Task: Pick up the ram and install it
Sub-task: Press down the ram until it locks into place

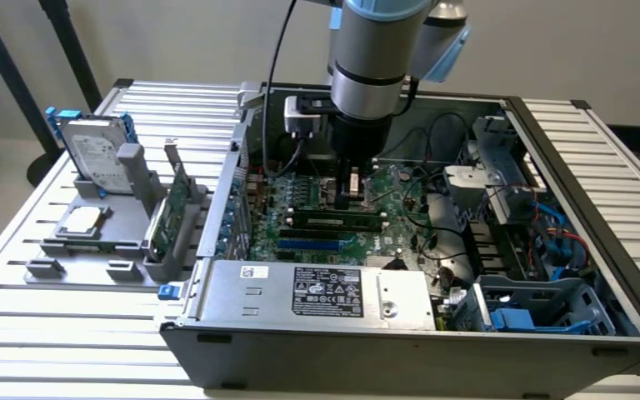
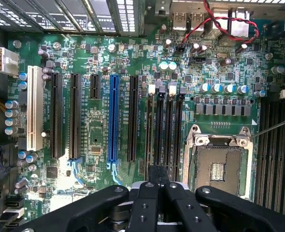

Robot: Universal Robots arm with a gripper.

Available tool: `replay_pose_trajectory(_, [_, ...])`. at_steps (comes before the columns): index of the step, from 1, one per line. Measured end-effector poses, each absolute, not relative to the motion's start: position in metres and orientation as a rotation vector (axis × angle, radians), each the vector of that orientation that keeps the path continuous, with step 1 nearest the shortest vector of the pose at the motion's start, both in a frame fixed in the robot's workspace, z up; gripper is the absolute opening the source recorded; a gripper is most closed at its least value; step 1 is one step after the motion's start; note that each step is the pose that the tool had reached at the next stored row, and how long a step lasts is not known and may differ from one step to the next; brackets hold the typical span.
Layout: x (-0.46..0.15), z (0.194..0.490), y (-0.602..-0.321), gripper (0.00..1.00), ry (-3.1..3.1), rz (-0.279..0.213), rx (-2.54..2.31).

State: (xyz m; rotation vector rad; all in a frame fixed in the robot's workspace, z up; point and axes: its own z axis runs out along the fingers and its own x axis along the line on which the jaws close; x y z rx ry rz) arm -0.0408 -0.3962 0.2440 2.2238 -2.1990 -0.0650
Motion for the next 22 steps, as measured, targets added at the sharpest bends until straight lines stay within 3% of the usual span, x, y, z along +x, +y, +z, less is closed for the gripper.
replay_pose_trajectory(22, [-0.041,0.233,-0.397,0.11,-2.2,-0.064,2.224])
